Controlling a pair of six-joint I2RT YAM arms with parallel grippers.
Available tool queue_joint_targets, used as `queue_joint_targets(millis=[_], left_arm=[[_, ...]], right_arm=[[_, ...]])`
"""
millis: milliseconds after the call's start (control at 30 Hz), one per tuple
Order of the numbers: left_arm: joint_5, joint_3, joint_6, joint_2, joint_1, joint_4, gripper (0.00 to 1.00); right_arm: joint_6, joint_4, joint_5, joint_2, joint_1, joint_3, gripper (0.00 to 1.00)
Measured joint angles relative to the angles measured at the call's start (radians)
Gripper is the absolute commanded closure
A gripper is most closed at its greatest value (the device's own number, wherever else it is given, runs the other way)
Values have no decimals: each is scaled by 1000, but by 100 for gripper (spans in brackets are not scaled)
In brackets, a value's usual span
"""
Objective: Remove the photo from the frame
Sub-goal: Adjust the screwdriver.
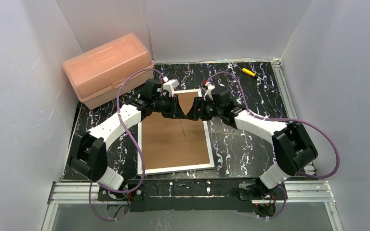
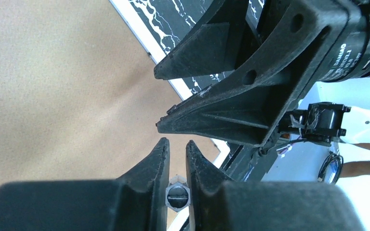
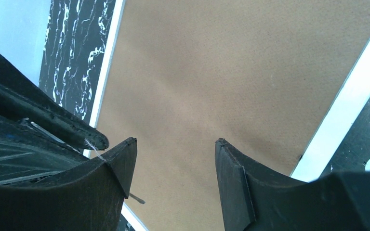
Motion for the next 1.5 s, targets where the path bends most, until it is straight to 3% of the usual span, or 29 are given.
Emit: queue_joint_targets(millis=[333,467,667,1000,1200,1400,1500], left_arm=[[-53,-2,-22,7,0,11,100],[-92,-35,-68,7,3,50,100],[-106,-82,-144,-1,6,108,100],[-96,-86,-212,-65,6,156,100],[-82,-86,-226,-103,11,154,95],[-66,-86,-232,-109,14,153,94],[-47,-85,-240,-110,19,146,77]], right_arm=[[-26,-40,39,-8,2,0,31],[-66,-20,17,-47,2,-21,35],[-148,71,-87,-98,22,-72,20],[-275,73,-59,-99,163,-73,32],[-299,72,-18,-99,157,-79,56],[-324,69,-32,-108,164,-80,97],[-366,60,-46,-120,169,-80,99]])
